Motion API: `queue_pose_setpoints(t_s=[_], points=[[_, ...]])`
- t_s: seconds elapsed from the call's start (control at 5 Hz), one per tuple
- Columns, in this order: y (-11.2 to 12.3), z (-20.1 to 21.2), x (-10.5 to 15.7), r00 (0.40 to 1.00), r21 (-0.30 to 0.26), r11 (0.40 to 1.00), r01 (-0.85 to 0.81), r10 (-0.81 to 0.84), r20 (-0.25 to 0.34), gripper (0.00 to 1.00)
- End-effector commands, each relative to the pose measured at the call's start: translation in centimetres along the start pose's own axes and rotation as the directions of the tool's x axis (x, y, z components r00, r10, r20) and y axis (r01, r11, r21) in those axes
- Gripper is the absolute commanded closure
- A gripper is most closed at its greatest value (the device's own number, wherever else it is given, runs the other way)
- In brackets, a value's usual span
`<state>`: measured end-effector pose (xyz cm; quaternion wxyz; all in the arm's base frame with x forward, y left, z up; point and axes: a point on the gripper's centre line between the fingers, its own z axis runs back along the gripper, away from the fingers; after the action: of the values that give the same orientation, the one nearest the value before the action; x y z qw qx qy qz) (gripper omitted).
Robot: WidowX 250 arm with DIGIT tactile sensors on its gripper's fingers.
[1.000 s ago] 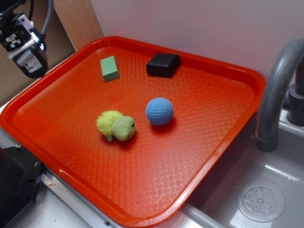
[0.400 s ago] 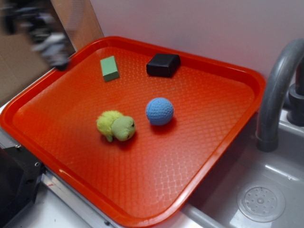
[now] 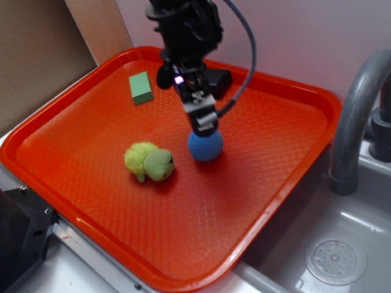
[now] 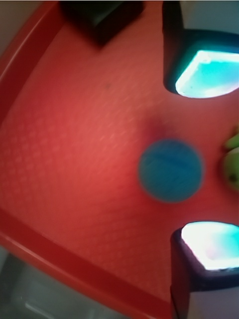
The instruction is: Grab the blue ball.
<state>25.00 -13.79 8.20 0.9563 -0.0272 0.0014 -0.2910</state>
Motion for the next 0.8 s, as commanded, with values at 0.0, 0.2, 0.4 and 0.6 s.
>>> queue_pose_setpoints(t_s=[0.0, 0.2, 0.4, 0.6], points=[[-2.1, -0.7, 0.8, 0.998, 0.036, 0.999, -0.018, 0.020, -0.061, 0.00], [-2.0, -3.2, 1.6, 0.990, 0.127, 0.989, -0.072, 0.086, -0.115, 0.00], [-2.5, -4.3, 1.3, 0.986, 0.171, 0.979, -0.111, 0.130, -0.105, 0.64], [-2.3, -2.5, 0.1, 0.989, 0.130, 0.984, -0.124, 0.133, -0.059, 1.00]])
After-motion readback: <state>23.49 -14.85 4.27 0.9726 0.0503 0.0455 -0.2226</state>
